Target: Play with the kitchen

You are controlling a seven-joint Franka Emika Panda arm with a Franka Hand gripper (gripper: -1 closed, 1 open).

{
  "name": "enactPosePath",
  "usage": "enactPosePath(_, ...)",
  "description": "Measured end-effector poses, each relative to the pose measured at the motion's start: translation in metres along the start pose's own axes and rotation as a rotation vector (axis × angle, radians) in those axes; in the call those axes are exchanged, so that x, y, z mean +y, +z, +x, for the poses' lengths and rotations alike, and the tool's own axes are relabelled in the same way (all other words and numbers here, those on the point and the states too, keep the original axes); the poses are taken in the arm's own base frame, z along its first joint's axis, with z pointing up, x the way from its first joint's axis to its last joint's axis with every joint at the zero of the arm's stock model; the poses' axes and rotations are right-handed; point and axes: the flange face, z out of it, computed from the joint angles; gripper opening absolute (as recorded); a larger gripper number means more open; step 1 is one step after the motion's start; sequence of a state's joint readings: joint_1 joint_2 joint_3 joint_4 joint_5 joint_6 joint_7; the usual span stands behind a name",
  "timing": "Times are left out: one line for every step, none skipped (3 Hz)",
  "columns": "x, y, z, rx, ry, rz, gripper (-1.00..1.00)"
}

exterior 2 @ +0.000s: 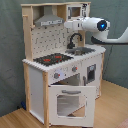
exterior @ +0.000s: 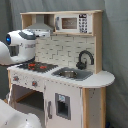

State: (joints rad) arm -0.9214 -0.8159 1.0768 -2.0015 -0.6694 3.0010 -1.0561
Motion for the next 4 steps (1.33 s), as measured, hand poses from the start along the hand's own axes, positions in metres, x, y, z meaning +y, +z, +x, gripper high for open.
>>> enactPosePath(-0.004,0.023,-0.012,0.007,-0.018,0.003,1.0)
enactPosePath(-0.016,0.046,-0.036,0.013,-0.021,0.005,1.0)
enactPosePath(-0.021,0.066,-0.04,0.035,-0.018,0.006,1.0)
enactPosePath(-0.014,0.078,-0.041,0.033,-0.021,-0.012,1.0)
